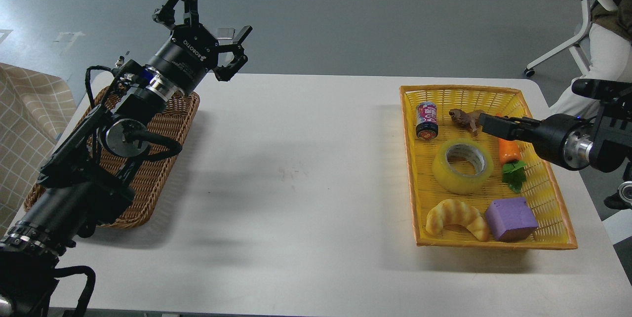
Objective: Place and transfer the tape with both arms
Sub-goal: 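Lower the right gripper into the tape roll's hole and grasp its rim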
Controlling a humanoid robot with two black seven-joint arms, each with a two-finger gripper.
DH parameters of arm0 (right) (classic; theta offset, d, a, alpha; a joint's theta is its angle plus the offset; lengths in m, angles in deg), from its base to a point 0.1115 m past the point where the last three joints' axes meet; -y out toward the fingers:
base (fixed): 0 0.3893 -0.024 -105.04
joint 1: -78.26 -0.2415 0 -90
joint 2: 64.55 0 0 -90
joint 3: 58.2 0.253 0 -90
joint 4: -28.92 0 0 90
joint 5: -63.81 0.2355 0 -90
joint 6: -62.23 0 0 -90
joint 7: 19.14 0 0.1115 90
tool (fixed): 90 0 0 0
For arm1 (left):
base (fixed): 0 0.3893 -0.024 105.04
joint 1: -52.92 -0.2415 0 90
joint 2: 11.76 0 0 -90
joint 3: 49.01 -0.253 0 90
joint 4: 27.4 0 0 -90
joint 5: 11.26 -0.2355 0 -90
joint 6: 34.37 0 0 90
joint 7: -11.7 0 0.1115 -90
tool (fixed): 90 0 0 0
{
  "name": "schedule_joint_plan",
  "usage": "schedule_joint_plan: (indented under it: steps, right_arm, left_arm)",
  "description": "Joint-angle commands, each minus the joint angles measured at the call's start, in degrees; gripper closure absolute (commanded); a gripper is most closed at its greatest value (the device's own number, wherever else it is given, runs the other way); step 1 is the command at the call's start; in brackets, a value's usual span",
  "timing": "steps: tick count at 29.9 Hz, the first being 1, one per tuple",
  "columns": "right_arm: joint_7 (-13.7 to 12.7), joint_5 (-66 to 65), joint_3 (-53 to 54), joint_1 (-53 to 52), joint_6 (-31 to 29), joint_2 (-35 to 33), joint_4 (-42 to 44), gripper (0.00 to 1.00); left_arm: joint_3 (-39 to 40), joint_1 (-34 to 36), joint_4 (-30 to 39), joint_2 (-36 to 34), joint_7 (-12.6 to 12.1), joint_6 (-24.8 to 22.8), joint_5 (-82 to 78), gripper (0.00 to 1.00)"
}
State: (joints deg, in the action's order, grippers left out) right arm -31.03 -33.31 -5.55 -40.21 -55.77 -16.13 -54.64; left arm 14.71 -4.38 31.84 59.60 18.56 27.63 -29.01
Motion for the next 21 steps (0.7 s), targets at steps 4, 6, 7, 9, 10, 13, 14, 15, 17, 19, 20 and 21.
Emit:
schedule_joint_plan:
  steps: [4,6,7,9,10,13,14,15,17,19,20,21]
  right_arm:
    - [0.2,-0.4,-1.1,0.0,0.0,0.7,2.8,0.02]
    - [0.2,-1.5,-1.0,-0.2,0.0,1.5,3.9,0.02]
    - [0.2,-2.1,-1.0,-0.3,0.0,1.8,4.5,0.02]
    - [0.2,-4.7,-1.0,-0.5,0.0,2.9,6.2,0.02]
    - [0.2,-6.0,-1.0,-0.9,0.0,3.7,7.1,0.02]
    - [0.2,-7.2,-1.1,-0.9,0.0,5.0,7.7,0.03]
    - [0.2,-7.3,-1.2,-0.9,0.0,5.4,7.9,0.03]
    - [0.2,-7.4,-1.2,-0.9,0.0,5.5,7.9,0.03]
    - [0.2,-7.7,-2.3,-1.0,0.0,6.3,8.1,0.03]
    - [0.2,-8.9,-3.1,-1.0,0.0,6.4,8.1,0.03]
    - [0.2,-9.2,-3.3,-1.0,0.0,6.4,8.1,0.03]
    - [0.2,-9.5,-3.7,-1.0,0.0,6.4,8.1,0.04]
  left_arm:
    - [0.0,-0.1,0.0,0.0,0.0,0.0,0.0,0.02]
    - [0.0,-0.1,0.0,0.0,0.0,0.0,0.0,0.02]
    - [0.0,-0.1,0.0,0.0,0.0,0.0,0.0,0.02]
    - [0.0,-0.1,0.0,0.0,0.0,0.0,0.0,0.02]
    - [0.0,-0.1,0.0,0.0,0.0,0.0,0.0,0.02]
    - [0.0,-0.1,0.0,0.0,0.0,0.0,0.0,0.02]
    - [0.0,-0.1,0.0,0.0,0.0,0.0,0.0,0.02]
    - [0.0,-0.1,0.0,0.0,0.0,0.0,0.0,0.02]
    - [0.0,0.0,0.0,-0.1,0.0,0.0,0.0,0.02]
    - [0.0,0.0,0.0,-0.1,0.0,0.0,-0.1,0.02]
    - [0.0,0.0,0.0,-0.1,0.0,0.0,0.0,0.02]
    - [0.0,0.0,0.0,-0.1,0.0,0.0,0.0,0.02]
